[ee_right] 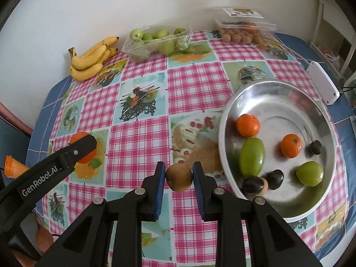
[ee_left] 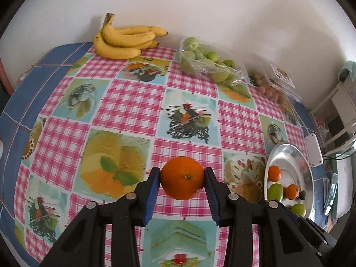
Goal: Organize fruits
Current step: 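Carry the orange with the left tool while the right tool carries the kiwi to the bowl, then open the left tool over the bowl while the right tool releases the kiwi there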
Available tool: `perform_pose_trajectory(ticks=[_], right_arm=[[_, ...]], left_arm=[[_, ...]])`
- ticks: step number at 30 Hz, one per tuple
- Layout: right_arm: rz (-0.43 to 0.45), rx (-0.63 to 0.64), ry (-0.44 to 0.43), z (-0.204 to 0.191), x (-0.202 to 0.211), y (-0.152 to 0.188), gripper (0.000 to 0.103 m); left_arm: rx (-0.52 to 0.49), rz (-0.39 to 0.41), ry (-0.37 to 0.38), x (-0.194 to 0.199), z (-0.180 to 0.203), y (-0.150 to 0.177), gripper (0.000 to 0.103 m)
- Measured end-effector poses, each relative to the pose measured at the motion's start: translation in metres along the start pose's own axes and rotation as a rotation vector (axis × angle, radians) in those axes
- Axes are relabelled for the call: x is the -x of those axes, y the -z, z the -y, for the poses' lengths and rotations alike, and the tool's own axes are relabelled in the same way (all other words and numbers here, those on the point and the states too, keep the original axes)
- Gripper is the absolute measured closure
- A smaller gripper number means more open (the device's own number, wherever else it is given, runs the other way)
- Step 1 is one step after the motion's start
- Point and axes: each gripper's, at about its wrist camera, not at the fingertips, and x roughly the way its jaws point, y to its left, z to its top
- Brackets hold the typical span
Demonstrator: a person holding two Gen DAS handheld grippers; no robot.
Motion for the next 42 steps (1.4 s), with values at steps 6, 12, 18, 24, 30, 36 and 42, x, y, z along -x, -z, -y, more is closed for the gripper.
perform_pose_trajectory(ticks=[6, 12, 18, 24, 30, 36, 42], right_arm=[[0.000, -0.018, 0.006, 0.015, 0.003, -0.002, 0.077], [-0.007, -0.080, 0.027, 0.049, 0.003, -0.002, 0.077], [-0.003, -0.186, 0.092, 0.100, 0.009, 0.002, 0.077], [-0.003, -0.265, 0.120, 0.140, 0.015, 0.007, 0.077], [-0.005, -0.312, 0.124, 0.161, 0.018, 0.010, 0.076], [-0.023, -0.323, 0.117, 0.165, 0.014, 0.011, 0.076], [-0.038, -0.315, 0.112, 0.163, 0.008, 0.010, 0.076]], left_arm=[[-0.032, -0.003, 0.004, -0.003, 0.019, 0.004, 0.061], [-0.082, -0.010, 0.031, -0.004, 0.049, 0.011, 0.061], [-0.177, -0.037, 0.093, -0.010, 0.096, 0.024, 0.061], [-0.263, -0.078, 0.162, -0.018, 0.142, 0.042, 0.061], [-0.295, -0.096, 0.188, -0.030, 0.165, 0.050, 0.061], [-0.251, -0.126, 0.196, -0.044, 0.157, 0.046, 0.061], [-0.236, -0.130, 0.191, -0.052, 0.154, 0.045, 0.061]])
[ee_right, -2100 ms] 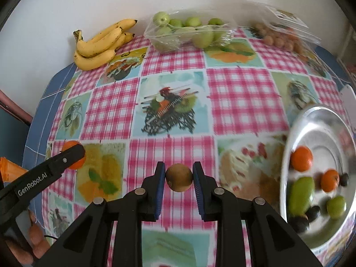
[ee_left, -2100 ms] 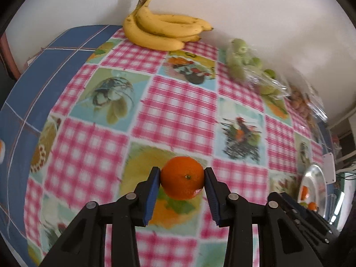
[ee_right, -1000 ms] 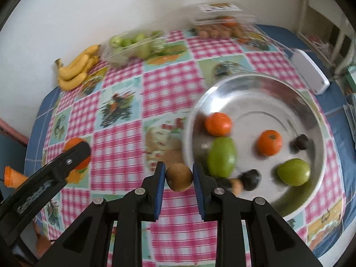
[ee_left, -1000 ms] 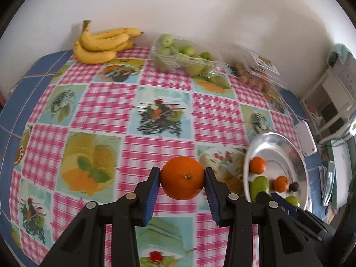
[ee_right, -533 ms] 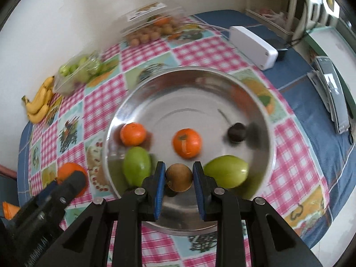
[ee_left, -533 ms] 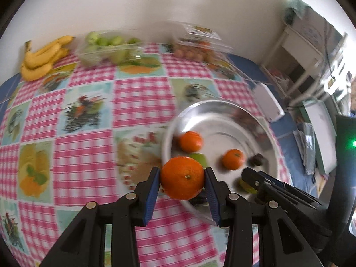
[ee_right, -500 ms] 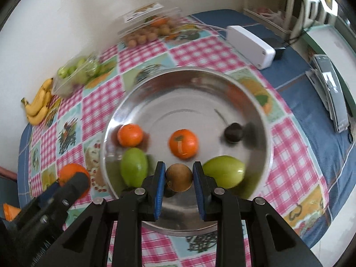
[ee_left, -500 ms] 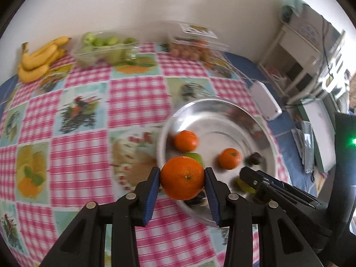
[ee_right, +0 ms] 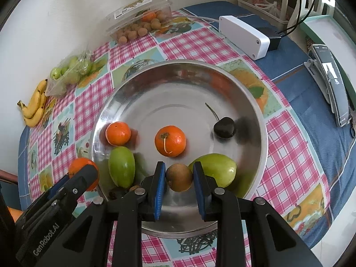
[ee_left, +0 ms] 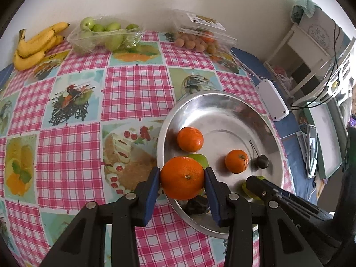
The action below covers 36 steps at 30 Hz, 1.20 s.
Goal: Organize fruits
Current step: 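Open the left tool over the bowl while the right tool releases the kiwi there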
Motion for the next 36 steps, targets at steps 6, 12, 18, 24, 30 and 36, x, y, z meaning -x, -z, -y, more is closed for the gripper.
perform_pose_trajectory(ticks=[6, 12, 18, 24, 30, 36], right_arm=[[-0.003, 0.003, 0.000, -0.001, -0.001, 0.001, 0.076], [0.009, -0.006, 0.006, 0.002, 0.002, 0.000, 0.076], [0.005, -0.003, 0.013, 0.003, 0.000, -0.002, 0.076], [0.003, 0.002, 0.015, 0.005, 0.002, -0.001, 0.076], [-0.001, 0.008, 0.018, 0.003, 0.001, 0.000, 0.076], [-0.007, 0.021, 0.022, 0.002, 0.000, 0.000, 0.071]], left_arm=[[-0.008, 0.015, 0.014, -0.002, 0.005, -0.005, 0.061], [-0.017, 0.014, 0.046, -0.005, 0.014, -0.009, 0.061], [0.003, -0.002, 0.084, -0.013, 0.022, -0.011, 0.060], [0.019, -0.016, 0.114, -0.015, 0.022, -0.013, 0.048], [0.022, -0.010, 0.106, -0.007, 0.019, -0.013, 0.043], [0.031, -0.006, -0.026, 0.000, 0.005, -0.009, 0.030]])
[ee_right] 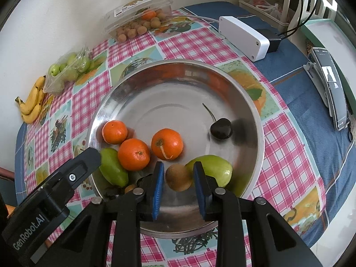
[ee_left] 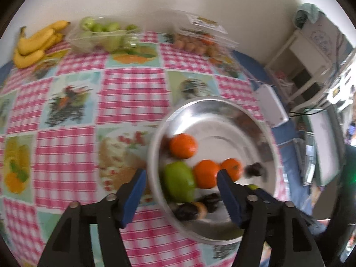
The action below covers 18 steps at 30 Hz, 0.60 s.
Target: Organize fruits
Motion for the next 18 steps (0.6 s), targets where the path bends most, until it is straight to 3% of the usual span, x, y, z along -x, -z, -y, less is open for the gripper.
perform_pose_trajectory(ticks=[4, 7, 16, 18], right_arm=[[0.001, 0.021, 0.005, -0.004, 0.000, 0.000, 0.059], [-0.002, 0.037, 0.013, -0.006, 0.002, 0.000, 0.047], [0.008, 0.085, 0.028, -0.009, 0.011, 0.009, 0.010], [0.009, 0.087, 0.031, -0.009, 0.012, 0.012, 0.009]], left_arm=[[0.007, 0.004, -0.138, 0.004, -0.018, 0.005, 0.012], [0.026, 0.018, -0.197, 0.010, -0.033, 0.009, 0.000], [0.100, 0.050, -0.268, 0.035, -0.067, 0.015, 0.000], [0.103, 0.050, -0.278, 0.038, -0.070, 0.016, 0.000]])
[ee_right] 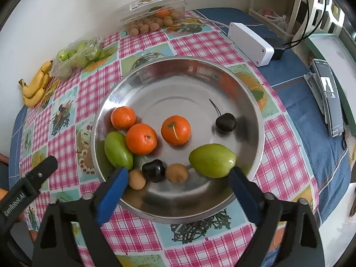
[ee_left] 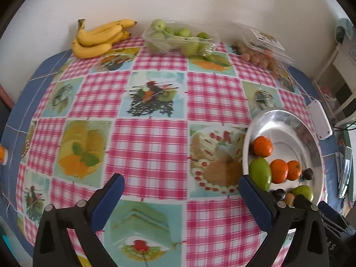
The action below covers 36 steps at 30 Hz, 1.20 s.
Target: Organize fruits
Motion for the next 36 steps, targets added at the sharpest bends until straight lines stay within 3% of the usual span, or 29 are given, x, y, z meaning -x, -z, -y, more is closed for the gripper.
perform_pose_trajectory(ticks=[10, 17, 23, 36], right_arm=[[0.017, 0.037, 0.014, -0.004, 0.003, 0.005, 0.002], [0.039, 0.041, -0.006, -0.007, 0.009, 0.010, 0.002], [0.052, 0.028, -0.009, -0.007, 0.008, 0.015, 0.002], [0.073, 0.051, -0.013, 0.000, 0.022, 0.041, 0.002]], left_arm=[[0.014, -0.018, -0.056, -0.001, -0.016, 0.008, 0.000], [0.017, -0.012, -0.031, -0.003, -0.025, 0.019, 0.000], [-0.035, 0.010, -0.168, 0.001, -0.027, 0.036, 0.000], [-0.061, 0.013, -0.205, 0.017, -0.030, 0.066, 0.000]])
